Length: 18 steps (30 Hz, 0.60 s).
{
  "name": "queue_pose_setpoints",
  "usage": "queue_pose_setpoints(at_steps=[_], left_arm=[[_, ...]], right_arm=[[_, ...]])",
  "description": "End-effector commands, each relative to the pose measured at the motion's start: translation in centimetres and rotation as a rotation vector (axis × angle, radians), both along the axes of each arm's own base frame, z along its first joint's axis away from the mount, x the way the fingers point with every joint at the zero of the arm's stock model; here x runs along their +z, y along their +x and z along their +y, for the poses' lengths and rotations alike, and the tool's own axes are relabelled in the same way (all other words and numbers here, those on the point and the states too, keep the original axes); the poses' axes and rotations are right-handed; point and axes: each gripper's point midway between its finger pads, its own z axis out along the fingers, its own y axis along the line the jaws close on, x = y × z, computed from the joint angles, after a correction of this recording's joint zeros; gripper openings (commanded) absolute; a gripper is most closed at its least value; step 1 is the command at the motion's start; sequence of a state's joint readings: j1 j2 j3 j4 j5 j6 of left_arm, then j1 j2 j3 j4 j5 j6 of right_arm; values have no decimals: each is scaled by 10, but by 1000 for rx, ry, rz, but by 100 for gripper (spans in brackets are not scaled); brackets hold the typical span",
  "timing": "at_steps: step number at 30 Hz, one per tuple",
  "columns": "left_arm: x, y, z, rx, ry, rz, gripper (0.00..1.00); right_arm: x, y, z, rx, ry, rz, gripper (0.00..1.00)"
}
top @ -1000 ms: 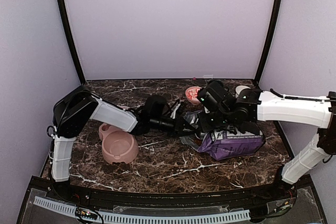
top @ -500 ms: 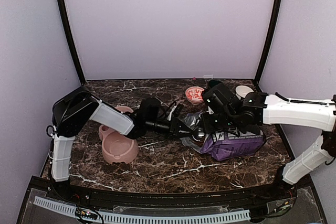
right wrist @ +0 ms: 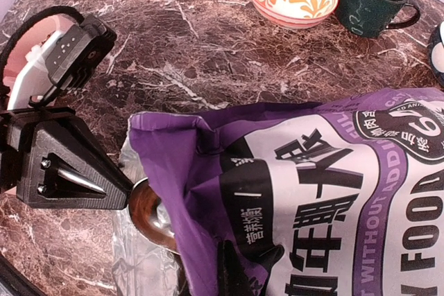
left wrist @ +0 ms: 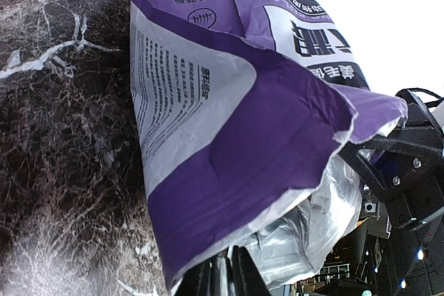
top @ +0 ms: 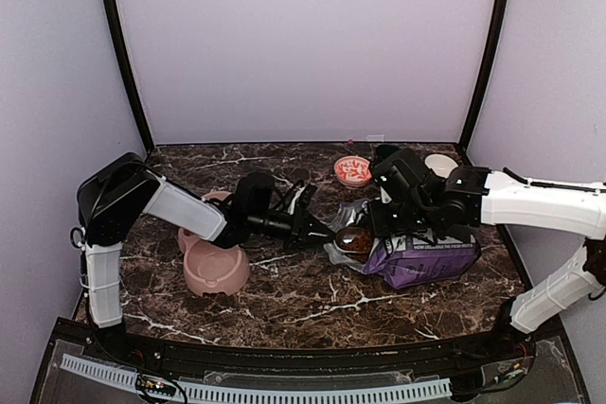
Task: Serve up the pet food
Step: Collect the pet food from the pet food bag.
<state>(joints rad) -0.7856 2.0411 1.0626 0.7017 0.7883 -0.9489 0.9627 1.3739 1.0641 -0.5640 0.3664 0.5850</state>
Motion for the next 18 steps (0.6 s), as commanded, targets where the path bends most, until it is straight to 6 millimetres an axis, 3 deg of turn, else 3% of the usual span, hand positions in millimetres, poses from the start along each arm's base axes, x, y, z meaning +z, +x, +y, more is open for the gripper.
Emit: queue_pose_setpoints(at_steps=[1,18], left_arm=[[26,2,9,11,-29,-54,0],[51,-4,24,28,-37,-90,0]], right_arm=[[22,10,-9,-59,55,-69,0],[20,13,-10,-69,62,-65,0]])
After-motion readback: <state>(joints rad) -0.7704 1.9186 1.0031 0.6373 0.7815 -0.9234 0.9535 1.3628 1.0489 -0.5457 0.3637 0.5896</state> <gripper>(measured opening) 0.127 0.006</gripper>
